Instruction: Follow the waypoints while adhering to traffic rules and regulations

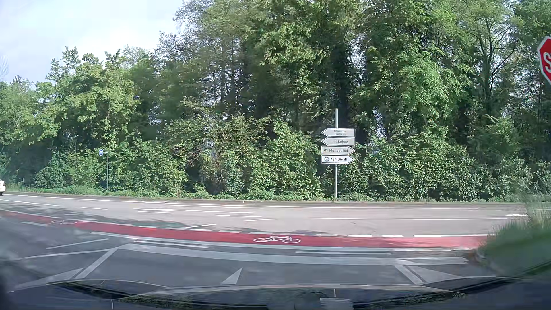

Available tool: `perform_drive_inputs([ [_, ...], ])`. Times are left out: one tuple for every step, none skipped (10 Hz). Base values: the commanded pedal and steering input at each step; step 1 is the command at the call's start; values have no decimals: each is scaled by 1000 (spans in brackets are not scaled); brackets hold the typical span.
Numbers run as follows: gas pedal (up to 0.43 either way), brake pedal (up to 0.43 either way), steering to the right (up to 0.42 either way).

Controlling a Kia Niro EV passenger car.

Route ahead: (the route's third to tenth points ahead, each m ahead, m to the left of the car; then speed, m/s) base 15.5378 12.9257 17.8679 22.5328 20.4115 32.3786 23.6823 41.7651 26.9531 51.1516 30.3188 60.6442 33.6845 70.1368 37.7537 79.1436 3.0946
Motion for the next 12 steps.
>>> perform_drive_inputs([
  [0,220,-46],
  [0,226,-46],
  [0,232,-47],
  [0,232,-47],
  [0,232,-48],
  [0,232,-48],
  [0,232,-49],
  [0,232,-49],
  [0,232,-49],
  [0,232,-49],
  [0,232,-49],
  [0,232,-49],
])
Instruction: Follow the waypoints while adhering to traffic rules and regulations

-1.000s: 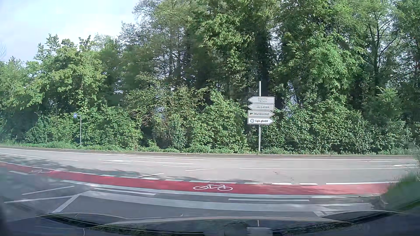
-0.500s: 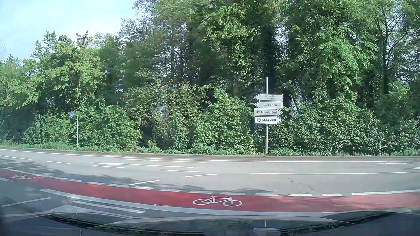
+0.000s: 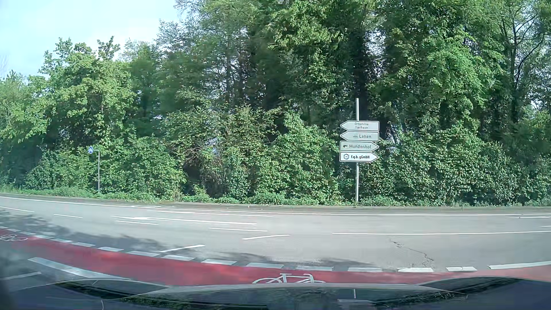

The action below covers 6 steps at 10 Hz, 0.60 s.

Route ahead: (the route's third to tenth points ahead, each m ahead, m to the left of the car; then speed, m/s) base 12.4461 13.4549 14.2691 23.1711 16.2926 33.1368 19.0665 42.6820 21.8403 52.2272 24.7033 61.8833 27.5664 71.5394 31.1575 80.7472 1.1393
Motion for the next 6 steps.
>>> perform_drive_inputs([
  [0,232,-49],
  [0,232,-49],
  [0,232,-50],
  [0,232,-49],
  [0,232,-50],
  [0,226,-51],
])
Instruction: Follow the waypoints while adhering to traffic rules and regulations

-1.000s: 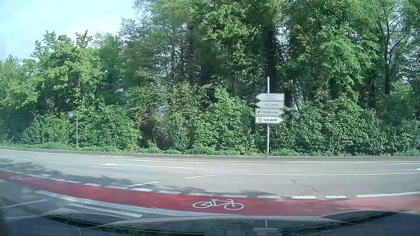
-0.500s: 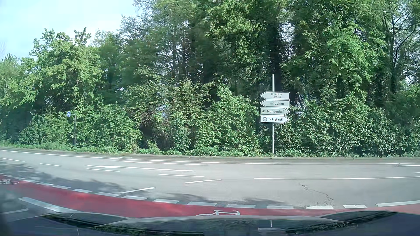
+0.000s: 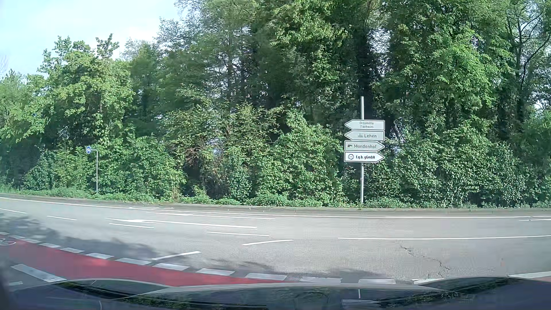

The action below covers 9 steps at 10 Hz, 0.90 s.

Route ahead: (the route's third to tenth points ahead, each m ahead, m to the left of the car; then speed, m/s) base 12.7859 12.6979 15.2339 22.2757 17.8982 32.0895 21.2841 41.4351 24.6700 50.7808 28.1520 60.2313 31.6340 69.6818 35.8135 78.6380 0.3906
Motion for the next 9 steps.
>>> perform_drive_inputs([
  [0,226,-51],
  [0,232,-51],
  [0,232,-51],
  [0,232,-51],
  [0,232,-52],
  [0,226,-52],
  [0,226,-52],
  [0,232,-52],
  [0,226,-51],
])
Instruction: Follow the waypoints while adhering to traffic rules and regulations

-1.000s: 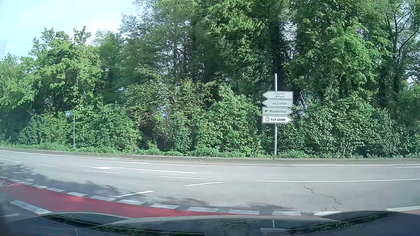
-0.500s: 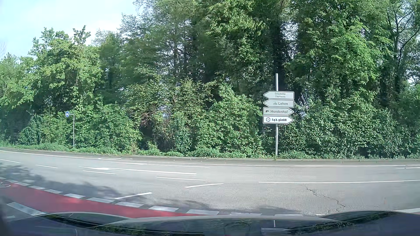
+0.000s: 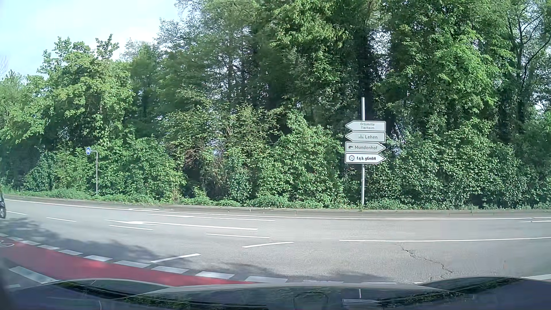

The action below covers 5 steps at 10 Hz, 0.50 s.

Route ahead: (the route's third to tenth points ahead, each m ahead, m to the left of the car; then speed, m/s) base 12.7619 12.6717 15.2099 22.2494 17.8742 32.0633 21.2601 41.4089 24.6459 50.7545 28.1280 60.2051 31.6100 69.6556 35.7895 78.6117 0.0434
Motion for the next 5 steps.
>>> perform_drive_inputs([
  [0,232,-52],
  [0,232,-51],
  [0,226,-52],
  [0,232,-51],
  [0,226,-51],
])
